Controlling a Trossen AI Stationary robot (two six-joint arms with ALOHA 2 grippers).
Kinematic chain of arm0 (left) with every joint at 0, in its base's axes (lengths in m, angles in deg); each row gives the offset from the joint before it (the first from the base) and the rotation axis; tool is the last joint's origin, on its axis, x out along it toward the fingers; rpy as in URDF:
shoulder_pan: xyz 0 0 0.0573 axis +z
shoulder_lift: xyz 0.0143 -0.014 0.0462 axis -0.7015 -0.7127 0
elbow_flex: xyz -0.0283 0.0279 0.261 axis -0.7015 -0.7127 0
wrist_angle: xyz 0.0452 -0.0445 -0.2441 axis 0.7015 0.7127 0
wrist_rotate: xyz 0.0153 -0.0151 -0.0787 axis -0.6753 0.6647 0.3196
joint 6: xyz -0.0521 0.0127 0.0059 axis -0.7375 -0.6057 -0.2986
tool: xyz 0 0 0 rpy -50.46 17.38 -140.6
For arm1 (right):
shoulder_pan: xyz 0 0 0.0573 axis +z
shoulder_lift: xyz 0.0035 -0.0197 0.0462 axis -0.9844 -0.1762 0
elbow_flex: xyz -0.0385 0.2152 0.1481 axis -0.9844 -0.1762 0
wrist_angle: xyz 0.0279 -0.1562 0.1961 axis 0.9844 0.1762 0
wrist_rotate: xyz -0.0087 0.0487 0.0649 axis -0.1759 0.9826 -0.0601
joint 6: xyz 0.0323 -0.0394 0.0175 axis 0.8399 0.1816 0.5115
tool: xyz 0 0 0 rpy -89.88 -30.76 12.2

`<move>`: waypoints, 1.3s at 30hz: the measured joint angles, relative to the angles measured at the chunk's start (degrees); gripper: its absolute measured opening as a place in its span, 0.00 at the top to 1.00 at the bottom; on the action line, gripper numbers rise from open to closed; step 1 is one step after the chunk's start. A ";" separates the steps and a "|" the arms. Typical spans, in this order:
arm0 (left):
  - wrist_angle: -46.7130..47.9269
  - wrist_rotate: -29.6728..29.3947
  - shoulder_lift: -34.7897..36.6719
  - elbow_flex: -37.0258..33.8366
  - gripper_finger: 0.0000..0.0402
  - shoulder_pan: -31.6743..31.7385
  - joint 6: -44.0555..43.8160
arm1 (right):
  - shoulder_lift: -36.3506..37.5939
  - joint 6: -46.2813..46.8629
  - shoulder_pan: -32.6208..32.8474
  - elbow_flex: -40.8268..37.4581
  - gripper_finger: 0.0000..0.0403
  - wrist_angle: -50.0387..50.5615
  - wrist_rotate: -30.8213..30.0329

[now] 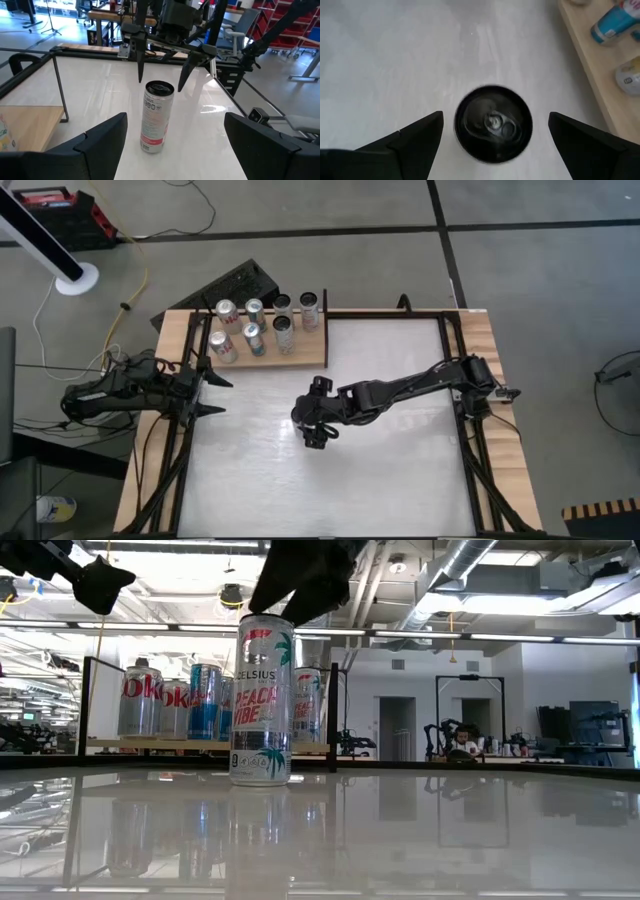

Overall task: Place canned beverage on shelf
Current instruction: Put the white and pink soda can aligned with the other white and pink soda can on the shelf

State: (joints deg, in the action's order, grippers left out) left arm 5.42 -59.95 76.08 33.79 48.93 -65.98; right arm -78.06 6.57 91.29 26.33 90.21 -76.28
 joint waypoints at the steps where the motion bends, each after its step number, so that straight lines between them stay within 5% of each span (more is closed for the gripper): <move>1: 0.00 -0.01 0.00 0.00 0.21 -0.02 0.00 | -0.28 0.02 0.00 0.05 0.05 -0.49 -0.02; 17: 0.00 0.00 0.00 0.00 0.21 -0.02 0.00 | -1.65 0.48 0.00 -0.53 0.05 -0.14 -1.02; 29: -0.02 0.00 0.00 0.00 0.21 -0.01 0.00 | -1.33 0.18 0.00 -0.60 0.31 0.22 -1.02; 39: -0.06 -0.02 0.00 0.00 0.21 -0.02 0.00 | 1.59 -4.85 -2.31 2.31 0.32 3.02 -0.74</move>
State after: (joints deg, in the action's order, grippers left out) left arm 5.36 -59.97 76.08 33.79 48.90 -65.98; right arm -76.47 1.72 88.98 28.64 93.23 -77.02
